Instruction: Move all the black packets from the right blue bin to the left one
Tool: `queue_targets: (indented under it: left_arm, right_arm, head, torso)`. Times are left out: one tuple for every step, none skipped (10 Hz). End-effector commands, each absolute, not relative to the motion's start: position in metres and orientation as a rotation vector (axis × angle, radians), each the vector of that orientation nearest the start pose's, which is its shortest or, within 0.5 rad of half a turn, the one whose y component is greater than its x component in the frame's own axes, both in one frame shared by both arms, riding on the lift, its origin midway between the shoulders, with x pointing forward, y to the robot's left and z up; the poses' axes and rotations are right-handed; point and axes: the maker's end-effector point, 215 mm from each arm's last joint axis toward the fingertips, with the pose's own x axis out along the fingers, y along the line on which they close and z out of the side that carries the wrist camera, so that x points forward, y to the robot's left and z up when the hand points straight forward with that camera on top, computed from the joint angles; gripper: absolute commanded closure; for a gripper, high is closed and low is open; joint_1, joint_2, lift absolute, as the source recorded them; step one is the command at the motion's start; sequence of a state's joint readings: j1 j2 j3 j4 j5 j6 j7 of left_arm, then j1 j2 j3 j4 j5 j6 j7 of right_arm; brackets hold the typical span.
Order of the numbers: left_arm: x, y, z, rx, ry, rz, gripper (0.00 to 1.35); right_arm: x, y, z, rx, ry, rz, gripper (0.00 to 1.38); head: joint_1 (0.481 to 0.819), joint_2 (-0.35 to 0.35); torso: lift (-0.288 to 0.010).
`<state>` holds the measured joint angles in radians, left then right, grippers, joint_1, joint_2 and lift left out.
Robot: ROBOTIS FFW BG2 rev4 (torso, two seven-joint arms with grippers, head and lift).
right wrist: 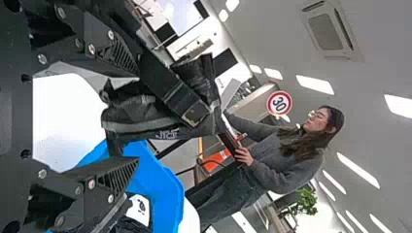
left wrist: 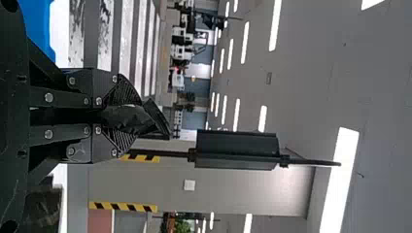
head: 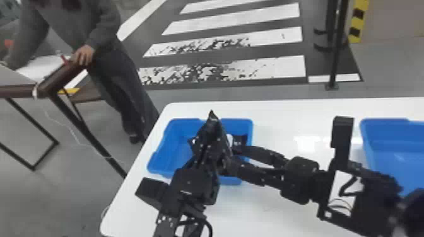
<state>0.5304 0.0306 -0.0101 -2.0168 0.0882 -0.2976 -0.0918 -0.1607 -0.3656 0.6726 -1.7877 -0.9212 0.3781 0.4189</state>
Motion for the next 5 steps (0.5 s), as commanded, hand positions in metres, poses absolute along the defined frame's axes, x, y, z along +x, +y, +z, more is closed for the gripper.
queue_targets:
  left_arm:
    - [0.457, 0.228, -0.306, 0.009, -0.222, -0.058, 1.22]
    - [0.479, 0.244, -0.324, 0.096, -0.21, -0.015, 1.22]
    - [0.5, 0.249, -0.341, 0.146, -0.188, -0.011, 1.22]
    - [0.515, 0.255, -0.344, 0.237, -0.183, -0.003, 1.22]
    - [0.527, 0.269, -0.344, 0.323, -0.176, 0.018, 1.22]
  right_arm:
    - [0.407, 0.109, -0.313, 0.553, 0.369, 1.196, 0.08]
    - [0.407, 0.109, -0.313, 0.553, 0.369, 1.198, 0.09]
    - [0.405, 0.109, -0.312, 0.566, 0.371, 1.201, 0.09]
    - [0.402, 0.11, -0.313, 0.583, 0.378, 1.202, 0.09]
    - [0.403, 0.107, -0.315, 0.591, 0.381, 1.197, 0.09]
  head:
    - [0.695, 0.35]
    - [0.695, 0.35]
    - [0.695, 0.35]
    - [0.695, 0.35]
    - [0.695, 0.35]
  torso:
    - [-0.14]
    - [-0.14]
    - [-0.14]
    - [-0.14]
    - [-0.14]
